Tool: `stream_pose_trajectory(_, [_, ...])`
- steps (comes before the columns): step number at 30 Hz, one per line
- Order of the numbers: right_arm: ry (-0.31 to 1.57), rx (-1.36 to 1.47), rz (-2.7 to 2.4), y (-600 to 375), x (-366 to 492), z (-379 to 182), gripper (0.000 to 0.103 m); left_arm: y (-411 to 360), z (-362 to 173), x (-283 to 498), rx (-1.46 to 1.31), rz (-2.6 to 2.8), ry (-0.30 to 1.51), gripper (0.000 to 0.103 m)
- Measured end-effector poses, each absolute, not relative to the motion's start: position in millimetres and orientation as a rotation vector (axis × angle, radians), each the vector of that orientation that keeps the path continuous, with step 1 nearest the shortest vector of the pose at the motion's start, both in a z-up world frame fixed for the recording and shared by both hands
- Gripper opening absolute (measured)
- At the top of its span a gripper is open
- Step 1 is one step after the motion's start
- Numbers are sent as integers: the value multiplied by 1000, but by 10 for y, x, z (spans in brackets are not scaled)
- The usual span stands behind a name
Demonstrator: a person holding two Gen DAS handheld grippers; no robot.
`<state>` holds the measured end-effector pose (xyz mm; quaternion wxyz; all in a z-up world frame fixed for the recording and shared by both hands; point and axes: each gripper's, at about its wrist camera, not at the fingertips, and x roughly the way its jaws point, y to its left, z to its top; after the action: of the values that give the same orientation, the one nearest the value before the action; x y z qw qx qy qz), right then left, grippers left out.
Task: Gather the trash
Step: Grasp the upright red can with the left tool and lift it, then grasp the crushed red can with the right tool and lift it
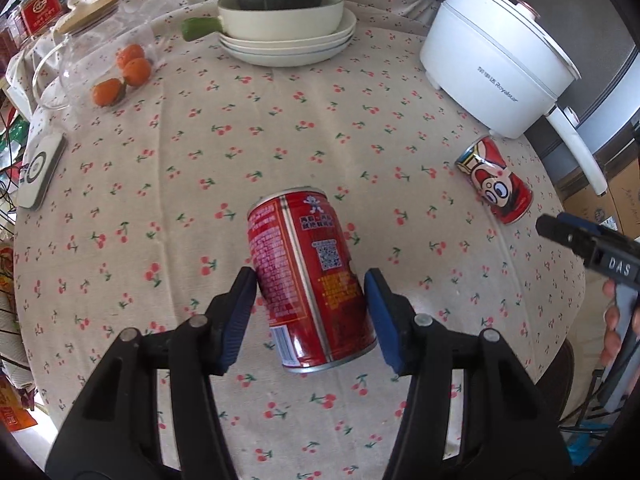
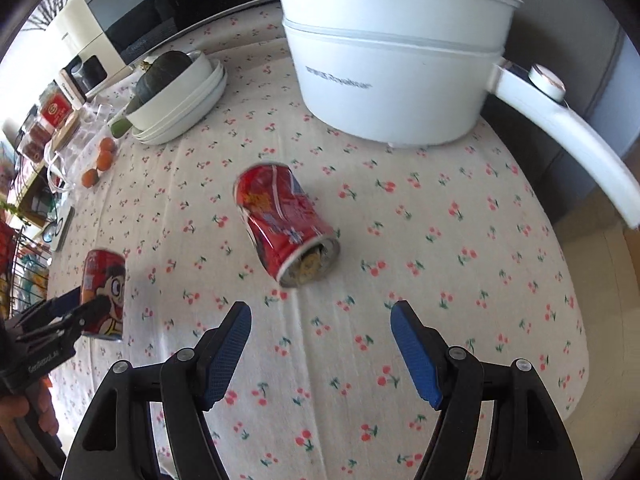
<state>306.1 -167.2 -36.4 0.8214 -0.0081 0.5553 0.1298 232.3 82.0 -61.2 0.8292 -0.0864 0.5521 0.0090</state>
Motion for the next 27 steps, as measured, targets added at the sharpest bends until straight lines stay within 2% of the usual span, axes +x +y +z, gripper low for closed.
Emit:
stream_pose_trajectory(6, [1195, -141, 278, -1301, 3359, -444, 72, 1080, -694, 2251, -202, 53, 1196, 57])
stream_pose_trajectory(13, [1219, -246, 233, -1064, 3511, -677, 59, 1171, -763, 2222, -235, 51, 1213, 57])
stream_pose_trajectory(20, [1197, -319, 201, -925, 3452, -700, 57, 1166, -756, 2163, -244, 31, 1205, 57])
stream_pose_trajectory(27, [1218, -238, 232, -1057, 3132, -493, 55, 1132, -670, 2028, -295, -10, 1197, 57])
